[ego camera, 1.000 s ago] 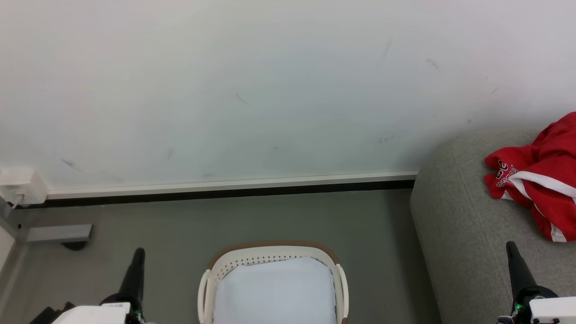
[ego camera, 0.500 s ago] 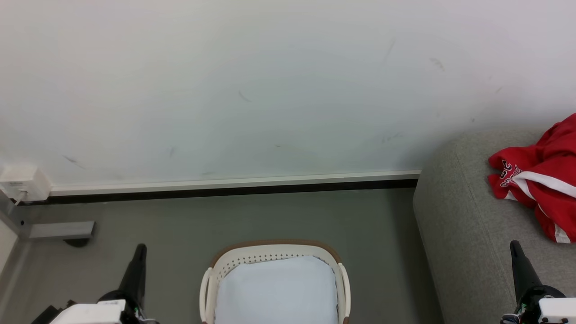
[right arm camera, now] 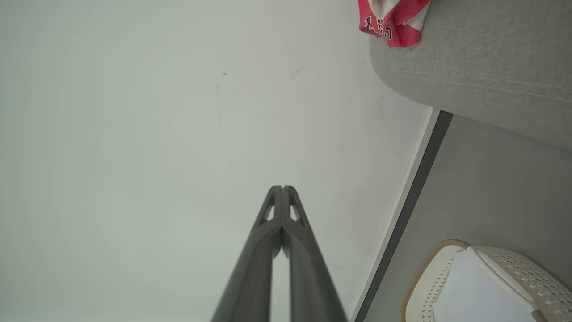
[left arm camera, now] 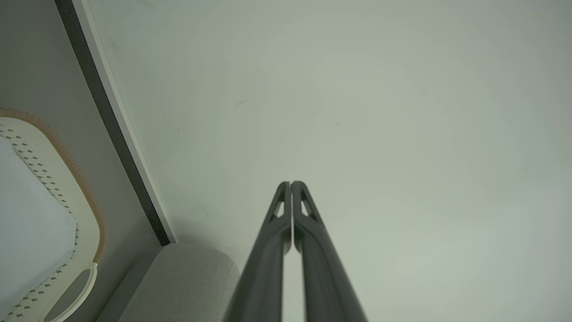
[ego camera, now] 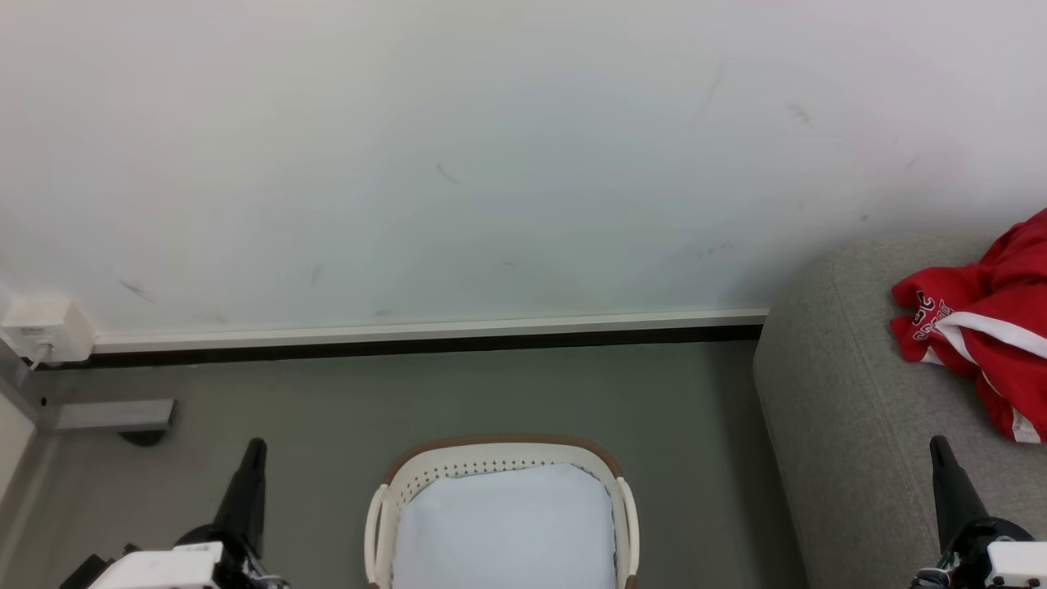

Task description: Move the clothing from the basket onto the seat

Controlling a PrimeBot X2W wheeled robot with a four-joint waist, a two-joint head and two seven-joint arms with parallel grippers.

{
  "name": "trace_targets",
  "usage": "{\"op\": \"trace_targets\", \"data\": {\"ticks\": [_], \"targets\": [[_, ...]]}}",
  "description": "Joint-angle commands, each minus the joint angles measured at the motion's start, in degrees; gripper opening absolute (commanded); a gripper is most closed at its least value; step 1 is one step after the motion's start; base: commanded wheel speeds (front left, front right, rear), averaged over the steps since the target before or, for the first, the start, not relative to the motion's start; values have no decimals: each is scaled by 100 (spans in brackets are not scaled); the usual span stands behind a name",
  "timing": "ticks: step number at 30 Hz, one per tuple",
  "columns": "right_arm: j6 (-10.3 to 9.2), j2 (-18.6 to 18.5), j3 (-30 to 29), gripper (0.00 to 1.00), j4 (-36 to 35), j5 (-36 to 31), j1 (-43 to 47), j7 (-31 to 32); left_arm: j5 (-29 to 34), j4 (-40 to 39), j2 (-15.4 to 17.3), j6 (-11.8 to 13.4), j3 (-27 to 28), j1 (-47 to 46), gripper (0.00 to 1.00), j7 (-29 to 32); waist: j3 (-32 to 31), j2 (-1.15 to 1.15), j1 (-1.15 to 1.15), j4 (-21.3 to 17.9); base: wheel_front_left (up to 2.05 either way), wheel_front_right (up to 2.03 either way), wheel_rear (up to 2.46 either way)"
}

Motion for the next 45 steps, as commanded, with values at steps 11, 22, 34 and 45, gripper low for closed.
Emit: {"op": "trace_targets", "data": {"ticks": [11,22,34,45], "targets": [[-12,7,-29,0,-32,-5,-68,12,-77,-19,27,-27,1,-49,0,25,0,0,0,-1,0,0,0],[-12,8,-31,0,-31,-9,-68,16,-77,-19,27,-27,-2,-48,0,25,0,0,0,-1,0,0,0],[-12,10,-33,0,-30,-12,-68,18,-78,-20,27,-27,-2,-48,0,24,0,0,0,-1,0,0,0],[-12,11,-35,0,-30,-14,-69,20,-78,-20,27,-27,-1,-48,0,24,0,0,0,-1,0,0,0]]}}
